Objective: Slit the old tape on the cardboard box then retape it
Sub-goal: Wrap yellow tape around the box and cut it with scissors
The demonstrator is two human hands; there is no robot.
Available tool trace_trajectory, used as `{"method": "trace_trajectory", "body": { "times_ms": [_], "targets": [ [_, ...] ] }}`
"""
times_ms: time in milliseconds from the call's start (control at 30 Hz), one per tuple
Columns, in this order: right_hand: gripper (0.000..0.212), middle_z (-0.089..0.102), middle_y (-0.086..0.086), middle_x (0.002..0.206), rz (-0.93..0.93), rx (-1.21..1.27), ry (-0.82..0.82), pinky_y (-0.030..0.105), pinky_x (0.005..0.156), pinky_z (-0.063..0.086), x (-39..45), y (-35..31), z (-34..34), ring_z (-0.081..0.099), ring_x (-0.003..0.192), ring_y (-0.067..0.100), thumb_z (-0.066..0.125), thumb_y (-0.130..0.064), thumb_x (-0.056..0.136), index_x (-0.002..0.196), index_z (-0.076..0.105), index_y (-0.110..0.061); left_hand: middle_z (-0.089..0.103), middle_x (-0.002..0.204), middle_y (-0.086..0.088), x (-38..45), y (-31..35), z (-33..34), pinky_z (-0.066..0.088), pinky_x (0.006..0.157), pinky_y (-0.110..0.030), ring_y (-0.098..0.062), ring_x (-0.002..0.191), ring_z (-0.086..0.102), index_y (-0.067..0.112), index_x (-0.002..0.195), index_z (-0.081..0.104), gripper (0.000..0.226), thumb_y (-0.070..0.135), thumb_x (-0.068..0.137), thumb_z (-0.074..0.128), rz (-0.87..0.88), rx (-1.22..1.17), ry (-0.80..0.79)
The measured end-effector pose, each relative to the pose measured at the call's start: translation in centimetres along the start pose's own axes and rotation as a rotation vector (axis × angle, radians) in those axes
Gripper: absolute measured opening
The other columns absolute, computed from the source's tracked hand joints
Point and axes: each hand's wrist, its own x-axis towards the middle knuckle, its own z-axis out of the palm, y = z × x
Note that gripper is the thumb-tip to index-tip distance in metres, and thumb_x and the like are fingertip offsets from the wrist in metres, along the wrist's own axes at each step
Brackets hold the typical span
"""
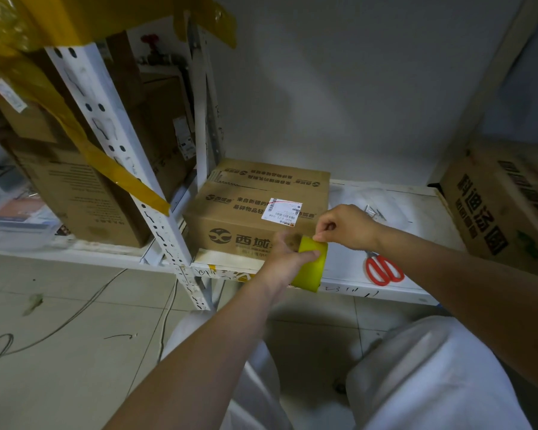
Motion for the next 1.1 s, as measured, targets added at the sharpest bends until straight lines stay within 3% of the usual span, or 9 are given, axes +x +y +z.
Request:
{"method": "trace_trajectory", "body": {
  "times_ms": [167, 300, 400, 433, 567, 733, 933, 1100],
  "targets": [
    [0.014, 0.064, -0.007, 0.084, 0.083, -0.048, 0.082, 0.029, 0.075, 0.048, -0.1, 0.0, 0.6, 0.06, 0.085, 0.014, 0.071, -0.027, 0.084, 0.072, 0.064, -0.028, 0.066, 0.107, -0.009, -0.4, -1.2, 0.2, 0.048, 0.092, -0.039, -0.024, 0.099, 0.062, 0.016, 0.102, 0.058, 0.018, 0.01, 0.087, 0.067, -0.004, 0.168, -0.099],
    [0.01, 0.068, -0.007, 0.085, 0.11, -0.136, 0.139, 0.029, 0.074, 0.049, -0.7, 0.0, 1.4, 0.062, 0.083, 0.014, 0.071, -0.03, 0.084, 0.076, 0.069, -0.025, 0.067, 0.096, -0.008, 0.3, -0.9, 0.6, 0.05, 0.093, -0.043, -0.031, 0.1, 0.064, 0.017, 0.087, 0.067, 0.001, 0.016, 0.086, 0.067, -0.009, 0.265, -0.04],
    [0.008, 0.067, -0.009, 0.083, 0.097, -0.187, 0.209, 0.024, 0.069, 0.042, -1.2, -0.7, 1.8, 0.061, 0.081, 0.012, 0.07, -0.033, 0.084, 0.08, 0.071, -0.026, 0.065, 0.083, -0.006, 1.2, -1.2, 0.9, 0.053, 0.084, -0.042, -0.032, 0.095, 0.065, 0.015, 0.075, 0.064, 0.009, 0.02, 0.079, 0.071, -0.117, 0.339, 0.059],
    [0.008, 0.065, -0.011, 0.08, 0.094, -0.16, 0.24, 0.023, 0.068, 0.04, -1.1, -1.1, 1.6, 0.059, 0.079, 0.011, 0.07, -0.032, 0.084, 0.079, 0.071, -0.026, 0.067, 0.085, -0.006, 1.5, -1.3, 0.7, 0.052, 0.081, -0.04, -0.031, 0.094, 0.065, 0.014, 0.08, 0.064, 0.014, 0.025, 0.076, 0.071, -0.155, 0.338, 0.113],
    [0.009, 0.065, -0.011, 0.08, 0.159, -0.095, 0.217, 0.027, 0.074, 0.046, 0.3, -1.4, 0.6, 0.06, 0.08, 0.01, 0.072, -0.034, 0.083, 0.082, 0.072, -0.025, 0.068, 0.109, -0.009, 2.5, -1.5, 0.1, 0.049, 0.096, -0.045, -0.031, 0.102, 0.063, 0.01, 0.109, 0.062, 0.04, 0.031, 0.078, 0.076, -0.217, 0.259, 0.209],
    [0.012, 0.069, -0.004, 0.094, 0.323, -0.047, 0.1, 0.033, 0.083, 0.051, 3.2, 0.4, 0.0, 0.062, 0.092, 0.017, 0.073, -0.033, 0.082, 0.081, 0.072, -0.021, 0.067, 0.113, -0.009, 3.5, -0.6, 0.9, 0.047, 0.099, -0.042, -0.031, 0.107, 0.061, 0.009, 0.113, 0.063, 0.037, 0.031, 0.084, 0.07, -0.176, 0.27, 0.225],
    [0.011, 0.067, -0.004, 0.099, 0.35, -0.172, 0.092, 0.035, 0.082, 0.051, 5.2, 1.2, 0.8, 0.06, 0.091, 0.019, 0.073, -0.037, 0.08, 0.077, 0.068, -0.028, 0.065, 0.114, -0.008, 4.7, -0.3, 1.1, 0.045, 0.097, -0.037, -0.029, 0.108, 0.059, 0.01, 0.111, 0.063, 0.031, 0.029, 0.087, 0.067, -0.159, 0.331, 0.255],
    [0.012, 0.067, -0.003, 0.097, 0.33, -0.225, 0.122, 0.033, 0.08, 0.048, 5.0, 1.2, 1.1, 0.058, 0.087, 0.018, 0.072, -0.038, 0.081, 0.084, 0.07, -0.027, 0.066, 0.109, -0.009, 5.0, -0.2, 1.2, 0.046, 0.098, -0.041, -0.03, 0.105, 0.06, 0.013, 0.103, 0.063, 0.025, 0.029, 0.084, 0.069, -0.177, 0.345, 0.269]
  ]
}}
